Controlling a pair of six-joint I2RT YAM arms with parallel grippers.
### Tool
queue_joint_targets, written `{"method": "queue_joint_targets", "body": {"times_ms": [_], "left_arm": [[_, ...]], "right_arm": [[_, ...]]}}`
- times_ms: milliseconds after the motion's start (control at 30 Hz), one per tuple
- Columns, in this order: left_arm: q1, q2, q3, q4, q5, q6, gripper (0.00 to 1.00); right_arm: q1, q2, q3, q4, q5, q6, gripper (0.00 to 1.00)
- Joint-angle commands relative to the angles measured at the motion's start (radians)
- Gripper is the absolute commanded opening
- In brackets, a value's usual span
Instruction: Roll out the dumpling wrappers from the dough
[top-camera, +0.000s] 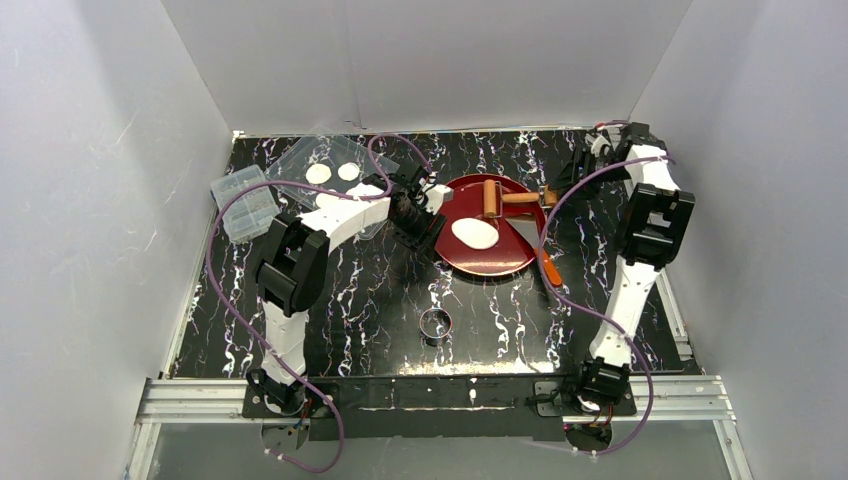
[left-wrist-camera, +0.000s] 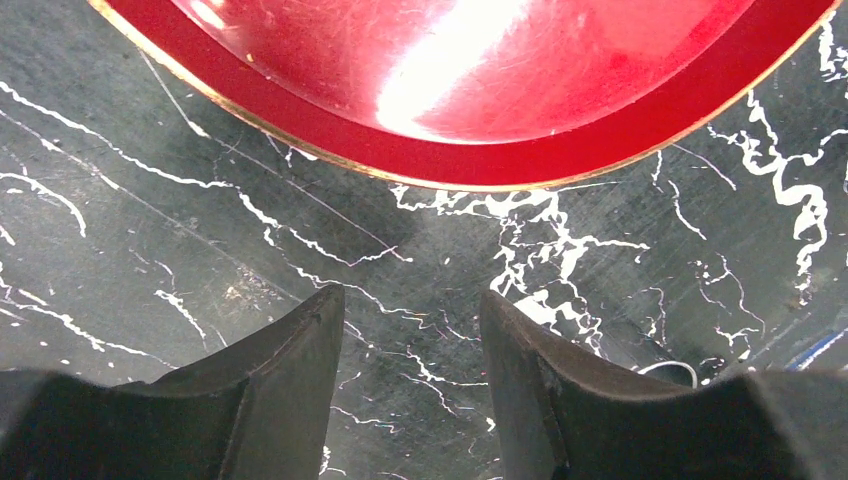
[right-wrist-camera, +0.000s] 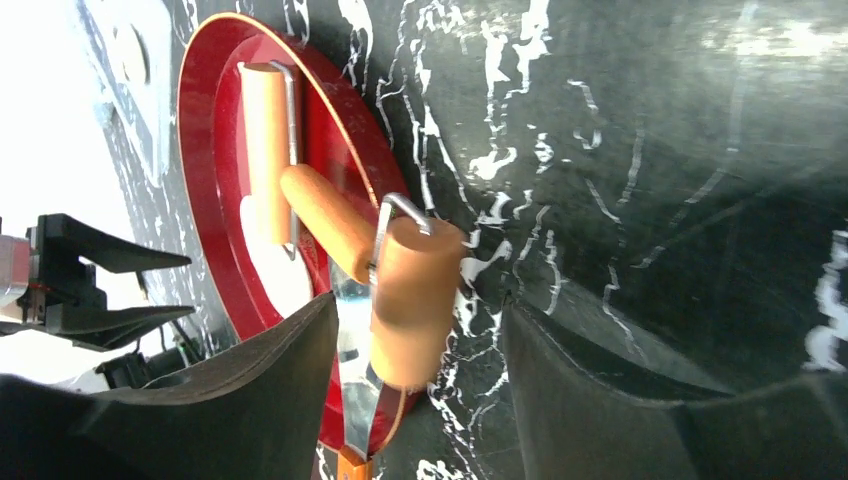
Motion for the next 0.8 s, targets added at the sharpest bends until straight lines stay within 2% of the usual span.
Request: {"method": "queue_joint_targets", "body": {"times_ms": [0,100,300,367,467,600,767], "left_arm": [[0.005,-0.055,0.007,-0.011,0.065,0.023,0.51],[0.004,-0.06,0.012,-0.012,0.068,0.032,0.51],[0.011,-0.078,0.033,-0.055,0.062,0.063,0.56],[0.012,-0.093,0.039,-0.081,0.062,0.087,0.61],[0.012,-0.136,0.015,-0.106,0.072,0.131,0.74],[0.011,-0.199,-0.023,-0.143,0.101,0.2,0.97],[0.007,-0.256,-0.059,-0.194,0.109,0.264,0.98]], "right_arm": [[-0.04,-0.105,-0.017,0.074,0.021,0.051,0.72],[-0.049,-0.103,0.0,0.057,0.093,0.055,0.77],[-0.052,-0.165,0.006,0.045,0.091,0.063,0.82],[-0.048,-0.216,-0.033,0.061,0.09,0.108,0.82],[-0.025,-0.316,-0.15,0.129,0.125,0.148,0.83],[0.032,-0.439,-0.288,0.178,0.239,0.138,0.85],[0.104,-0.532,-0.364,0.141,0.376,0.144,0.85]]}}
